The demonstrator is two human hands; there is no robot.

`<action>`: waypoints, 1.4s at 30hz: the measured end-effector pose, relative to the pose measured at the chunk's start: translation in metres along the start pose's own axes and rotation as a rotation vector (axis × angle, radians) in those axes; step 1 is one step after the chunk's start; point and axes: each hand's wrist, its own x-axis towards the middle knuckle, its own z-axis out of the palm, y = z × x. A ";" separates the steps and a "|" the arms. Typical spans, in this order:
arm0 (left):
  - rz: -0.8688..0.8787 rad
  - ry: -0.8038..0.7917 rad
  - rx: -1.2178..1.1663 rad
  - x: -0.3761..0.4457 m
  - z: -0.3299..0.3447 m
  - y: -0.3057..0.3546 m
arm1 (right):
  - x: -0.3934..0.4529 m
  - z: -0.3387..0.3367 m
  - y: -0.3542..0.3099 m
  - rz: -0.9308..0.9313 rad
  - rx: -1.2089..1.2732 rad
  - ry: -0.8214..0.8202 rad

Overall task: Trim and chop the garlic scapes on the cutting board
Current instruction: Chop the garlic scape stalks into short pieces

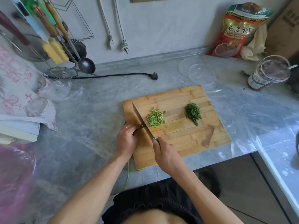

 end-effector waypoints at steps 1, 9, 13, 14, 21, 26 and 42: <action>0.015 -0.005 0.012 -0.001 0.001 -0.002 | 0.000 0.003 0.001 0.014 -0.006 0.002; 0.246 -0.082 0.199 0.000 -0.003 -0.014 | -0.001 0.008 -0.004 0.029 0.038 0.052; 0.257 -0.105 0.198 -0.001 -0.005 -0.015 | -0.001 0.006 -0.007 0.078 0.083 0.033; 0.245 -0.103 0.184 -0.003 -0.004 -0.015 | -0.001 0.006 -0.006 0.085 0.094 0.038; 0.152 -0.031 0.092 -0.004 0.001 -0.007 | -0.009 -0.001 -0.005 -0.007 0.101 0.055; 0.101 0.021 0.035 -0.001 0.000 0.003 | -0.008 -0.001 -0.008 -0.007 0.021 0.037; -0.087 0.137 -0.098 -0.001 0.008 0.008 | -0.003 0.005 -0.015 -0.011 -0.157 -0.052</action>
